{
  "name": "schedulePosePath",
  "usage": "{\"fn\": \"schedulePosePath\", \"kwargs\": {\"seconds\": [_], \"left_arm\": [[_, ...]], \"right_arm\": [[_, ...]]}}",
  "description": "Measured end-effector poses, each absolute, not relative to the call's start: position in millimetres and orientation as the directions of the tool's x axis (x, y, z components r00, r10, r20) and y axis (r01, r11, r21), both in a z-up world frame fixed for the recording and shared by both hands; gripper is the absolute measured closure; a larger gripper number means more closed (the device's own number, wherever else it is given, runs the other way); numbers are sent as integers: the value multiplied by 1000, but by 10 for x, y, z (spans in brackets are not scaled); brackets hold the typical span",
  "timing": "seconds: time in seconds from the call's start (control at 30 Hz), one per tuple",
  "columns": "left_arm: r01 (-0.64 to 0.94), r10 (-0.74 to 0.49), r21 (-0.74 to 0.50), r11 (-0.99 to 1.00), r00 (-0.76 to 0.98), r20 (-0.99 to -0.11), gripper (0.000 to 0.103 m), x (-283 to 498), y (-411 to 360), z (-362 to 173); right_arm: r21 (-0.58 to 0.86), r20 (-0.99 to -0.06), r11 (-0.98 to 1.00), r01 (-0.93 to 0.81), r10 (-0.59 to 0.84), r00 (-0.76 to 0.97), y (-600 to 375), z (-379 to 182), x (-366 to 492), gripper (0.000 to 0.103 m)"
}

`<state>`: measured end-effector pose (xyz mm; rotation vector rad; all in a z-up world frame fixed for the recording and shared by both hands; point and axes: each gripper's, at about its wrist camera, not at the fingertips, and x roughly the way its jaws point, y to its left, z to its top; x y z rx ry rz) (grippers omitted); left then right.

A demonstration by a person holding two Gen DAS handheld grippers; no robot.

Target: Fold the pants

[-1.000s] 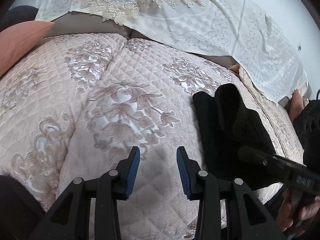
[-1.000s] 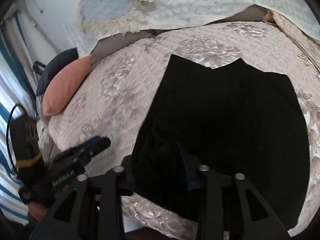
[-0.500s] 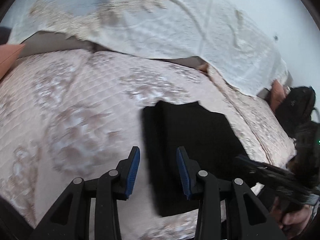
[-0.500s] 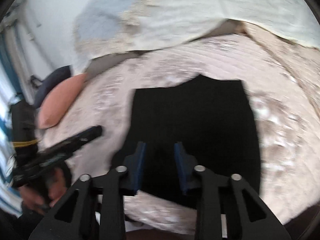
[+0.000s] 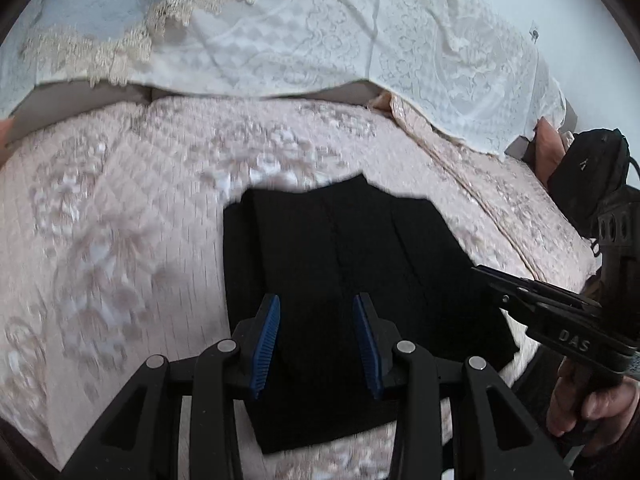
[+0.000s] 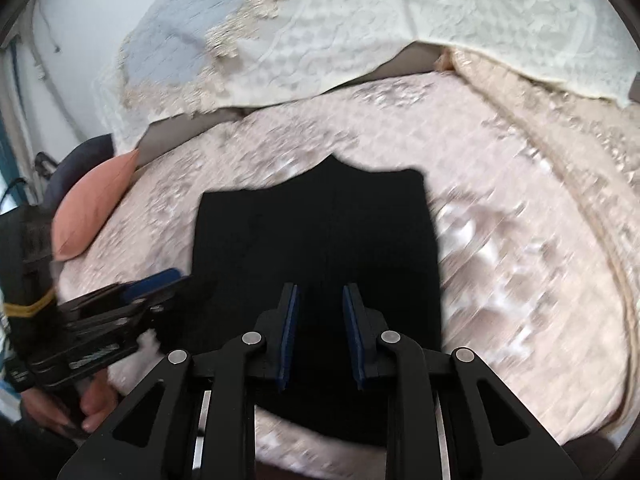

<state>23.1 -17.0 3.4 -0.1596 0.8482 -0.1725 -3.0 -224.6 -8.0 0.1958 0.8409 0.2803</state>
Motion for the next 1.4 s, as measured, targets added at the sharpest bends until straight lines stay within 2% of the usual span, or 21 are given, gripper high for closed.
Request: {"fn": "schedulePosePath", "kwargs": {"seconds": [0.17, 0.33, 0.53, 0.67, 0.83, 0.9, 0.97, 1.17, 1.4], "left_arm": [[105, -190, -161, 981, 676, -712, 64, 545, -294, 136], [89, -148, -118, 989, 654, -742, 64, 834, -364, -27], [91, -129, -92, 992, 640, -757, 62, 863, -354, -242], [89, -136, -104, 991, 647, -750, 62, 868, -331, -263], [76, -130, -106, 991, 645, -753, 62, 840, -299, -212], [68, -128, -110, 992, 645, -754, 62, 791, -272, -170], [61, -128, -117, 991, 652, -747, 62, 702, -242, -112], [99, -167, -135, 986, 664, -729, 62, 264, -262, -6], [133, -164, -103, 986, 635, -755, 61, -45, -321, -191]], "right_arm": [[234, -694, 963, -132, 260, 671, -2318, -16, 266, 79], [197, -721, 976, -97, 211, 660, -2355, -86, 557, 79], [197, -775, 977, -75, 203, 598, -2411, -361, 808, 79], [218, -773, 973, -70, 216, 596, -2446, -382, 821, 79], [180, -763, 980, -80, 190, 618, -2428, -213, 613, 78], [172, -765, 982, -81, 185, 617, -2423, -192, 494, 68], [166, -760, 982, -84, 182, 623, -2422, -164, 324, 65], [134, -746, 986, -102, 168, 644, -2356, -127, -213, 65], [94, -770, 986, -140, 161, 617, -2284, -307, -417, 65]]}}
